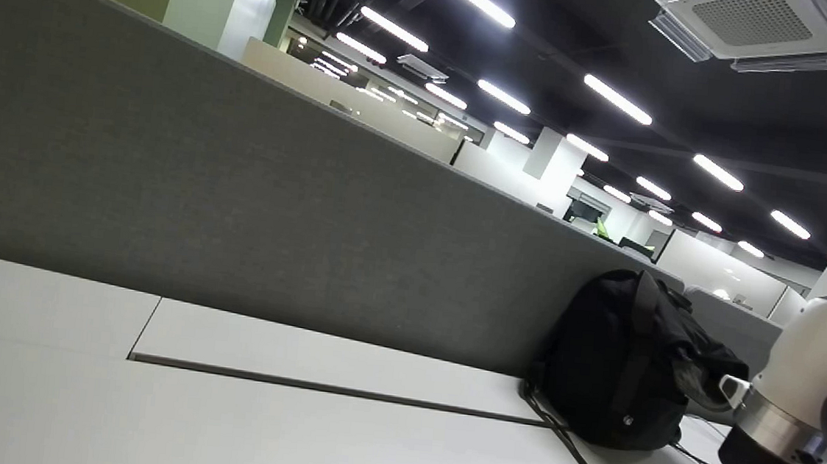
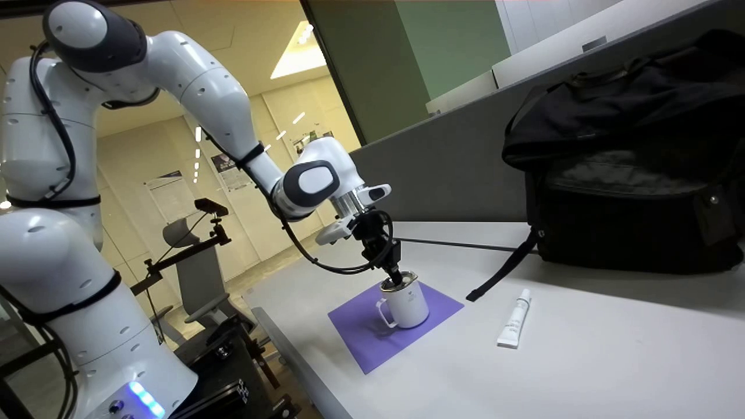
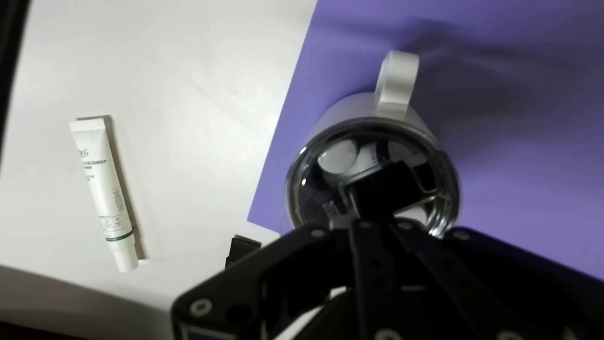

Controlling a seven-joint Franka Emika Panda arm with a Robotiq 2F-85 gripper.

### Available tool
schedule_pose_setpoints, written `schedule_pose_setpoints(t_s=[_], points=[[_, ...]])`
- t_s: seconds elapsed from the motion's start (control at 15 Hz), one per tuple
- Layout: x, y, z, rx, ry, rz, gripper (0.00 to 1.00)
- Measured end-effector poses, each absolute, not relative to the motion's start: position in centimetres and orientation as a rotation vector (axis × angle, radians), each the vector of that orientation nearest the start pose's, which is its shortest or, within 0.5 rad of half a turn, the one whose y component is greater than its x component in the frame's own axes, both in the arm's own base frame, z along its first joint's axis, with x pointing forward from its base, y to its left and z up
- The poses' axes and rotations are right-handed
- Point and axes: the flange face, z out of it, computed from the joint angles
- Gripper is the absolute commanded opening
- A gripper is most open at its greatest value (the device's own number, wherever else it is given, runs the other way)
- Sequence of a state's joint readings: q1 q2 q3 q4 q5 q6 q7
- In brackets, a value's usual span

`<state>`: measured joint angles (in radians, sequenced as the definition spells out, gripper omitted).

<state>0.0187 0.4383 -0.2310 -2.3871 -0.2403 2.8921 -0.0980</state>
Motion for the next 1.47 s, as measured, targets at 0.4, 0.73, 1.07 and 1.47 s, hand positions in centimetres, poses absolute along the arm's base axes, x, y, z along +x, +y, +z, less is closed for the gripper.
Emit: schedule_pose_setpoints(t_s=[0.4, 0.73, 1.07, 1.47], points=[[49.6, -10.1, 15.3, -3.286, -0.189, -0.118, 0.00], [50.8, -10.0, 20.3, -3.213, -0.141, -0.279, 0.33], [50.7, -10.7, 23.6, -3.187, -0.135, -0.306, 0.67], [49.9, -11.6, 24.4, -3.119, -0.096, -0.219, 1.00]])
